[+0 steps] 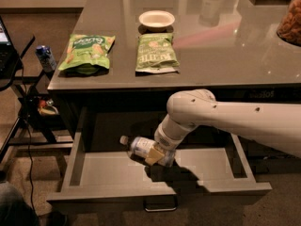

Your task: Pick blue plastic bottle from top drawer and place on counter

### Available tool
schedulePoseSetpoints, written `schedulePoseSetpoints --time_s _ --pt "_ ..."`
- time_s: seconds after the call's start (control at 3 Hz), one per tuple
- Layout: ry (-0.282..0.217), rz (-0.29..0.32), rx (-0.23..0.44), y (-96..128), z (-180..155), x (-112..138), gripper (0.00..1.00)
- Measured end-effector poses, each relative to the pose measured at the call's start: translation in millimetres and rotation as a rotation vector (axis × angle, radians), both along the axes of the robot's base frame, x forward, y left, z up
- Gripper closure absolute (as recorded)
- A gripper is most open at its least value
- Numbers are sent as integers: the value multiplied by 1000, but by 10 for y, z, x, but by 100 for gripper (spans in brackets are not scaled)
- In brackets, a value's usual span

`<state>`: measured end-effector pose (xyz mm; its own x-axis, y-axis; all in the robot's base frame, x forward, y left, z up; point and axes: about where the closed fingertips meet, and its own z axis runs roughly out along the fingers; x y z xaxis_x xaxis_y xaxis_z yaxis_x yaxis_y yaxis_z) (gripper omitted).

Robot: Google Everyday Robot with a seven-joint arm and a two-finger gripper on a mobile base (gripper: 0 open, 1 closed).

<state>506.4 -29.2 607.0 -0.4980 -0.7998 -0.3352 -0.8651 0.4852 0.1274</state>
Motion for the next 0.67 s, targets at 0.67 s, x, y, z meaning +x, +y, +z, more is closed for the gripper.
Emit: schedulePoseSetpoints --time_s 0.67 --pt "0 0 0 0 0 0 89"
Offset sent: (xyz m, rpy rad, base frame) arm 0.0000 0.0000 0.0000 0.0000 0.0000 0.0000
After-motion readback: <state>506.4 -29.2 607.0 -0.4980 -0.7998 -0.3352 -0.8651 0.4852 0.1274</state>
